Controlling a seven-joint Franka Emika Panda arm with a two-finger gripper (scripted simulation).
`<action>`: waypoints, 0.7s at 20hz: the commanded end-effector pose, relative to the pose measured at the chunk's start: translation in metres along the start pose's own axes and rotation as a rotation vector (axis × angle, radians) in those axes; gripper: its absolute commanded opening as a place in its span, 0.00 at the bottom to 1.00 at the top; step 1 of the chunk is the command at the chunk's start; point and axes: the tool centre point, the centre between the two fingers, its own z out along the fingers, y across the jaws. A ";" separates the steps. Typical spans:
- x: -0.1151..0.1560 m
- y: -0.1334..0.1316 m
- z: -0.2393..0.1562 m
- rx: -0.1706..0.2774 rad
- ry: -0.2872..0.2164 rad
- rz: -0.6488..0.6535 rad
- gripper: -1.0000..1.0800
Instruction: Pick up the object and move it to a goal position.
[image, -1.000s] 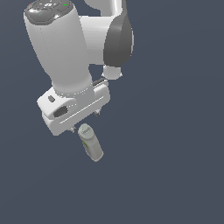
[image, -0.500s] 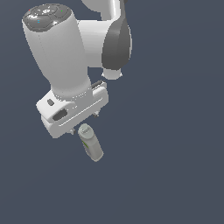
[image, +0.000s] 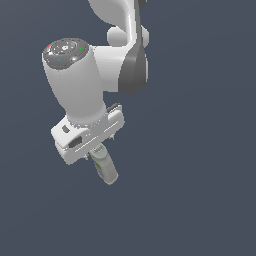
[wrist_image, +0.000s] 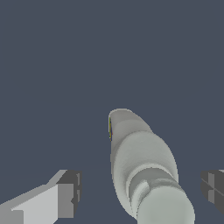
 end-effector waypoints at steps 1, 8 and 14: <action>0.000 0.001 0.007 -0.001 0.001 0.000 0.96; 0.001 0.001 0.008 -0.001 0.001 -0.001 0.00; 0.001 0.001 0.008 -0.001 0.001 -0.001 0.00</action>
